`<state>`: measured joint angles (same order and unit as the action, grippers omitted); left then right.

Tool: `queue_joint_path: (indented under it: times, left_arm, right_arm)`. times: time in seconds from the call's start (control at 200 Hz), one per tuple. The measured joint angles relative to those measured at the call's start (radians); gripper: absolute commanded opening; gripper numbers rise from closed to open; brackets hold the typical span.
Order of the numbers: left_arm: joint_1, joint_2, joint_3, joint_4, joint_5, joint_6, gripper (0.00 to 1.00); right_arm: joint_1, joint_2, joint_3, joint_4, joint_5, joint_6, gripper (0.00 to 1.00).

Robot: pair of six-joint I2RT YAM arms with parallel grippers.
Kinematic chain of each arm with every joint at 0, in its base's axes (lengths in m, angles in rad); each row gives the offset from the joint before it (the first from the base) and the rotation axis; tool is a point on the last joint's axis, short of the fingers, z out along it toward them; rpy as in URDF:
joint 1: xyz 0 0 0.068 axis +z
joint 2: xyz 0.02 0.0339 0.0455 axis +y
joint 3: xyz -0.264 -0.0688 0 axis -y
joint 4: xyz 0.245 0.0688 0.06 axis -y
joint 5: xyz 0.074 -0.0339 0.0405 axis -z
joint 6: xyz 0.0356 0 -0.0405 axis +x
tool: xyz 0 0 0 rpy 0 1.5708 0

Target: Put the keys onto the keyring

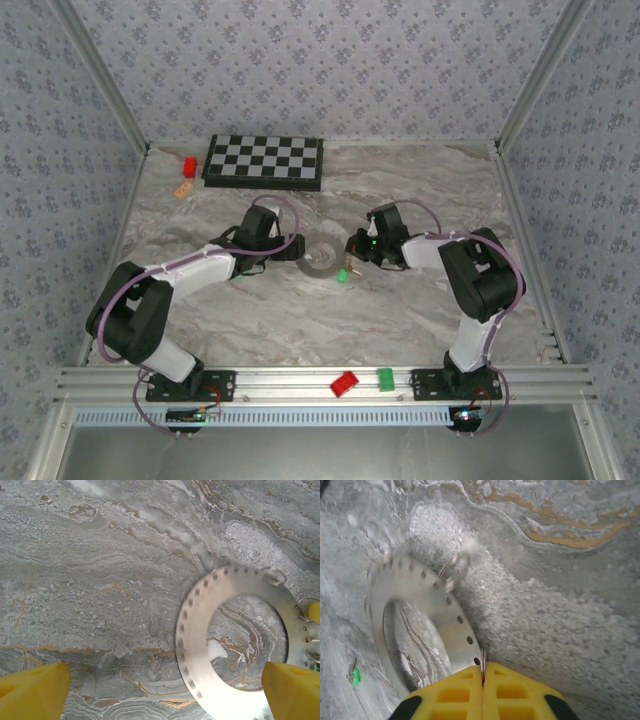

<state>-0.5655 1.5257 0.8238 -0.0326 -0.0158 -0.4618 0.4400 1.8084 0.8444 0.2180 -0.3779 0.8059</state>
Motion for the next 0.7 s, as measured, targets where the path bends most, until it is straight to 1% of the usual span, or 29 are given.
queue_joint_path:
  times: [0.12, 0.215, 0.365, 0.475, 0.575, 0.7]
  left_arm:
    - [0.0, -0.014, 0.0, 0.002, 0.0, -0.002, 0.98]
    - [-0.005, -0.033, -0.001, 0.011, -0.015, -0.012, 0.99]
    - [-0.007, -0.076, -0.01, 0.047, -0.041, -0.031, 1.0]
    - [-0.007, -0.116, -0.024, 0.091, -0.064, -0.037, 1.0]
    - [-0.007, -0.157, -0.033, 0.128, -0.067, -0.037, 1.0]
    - [-0.007, -0.196, -0.019, 0.147, -0.059, -0.035, 0.99]
  right_arm:
    - [0.001, -0.013, 0.0, -0.021, 0.027, -0.032, 0.0]
    - [0.002, -0.063, 0.0, -0.072, 0.071, -0.077, 0.0]
    - [0.015, -0.206, 0.001, -0.151, 0.155, -0.194, 0.0]
    - [0.045, -0.318, 0.016, -0.202, 0.232, -0.303, 0.0]
    - [0.079, -0.408, 0.028, -0.219, 0.296, -0.406, 0.0]
    - [0.103, -0.499, 0.028, -0.217, 0.338, -0.52, 0.0]
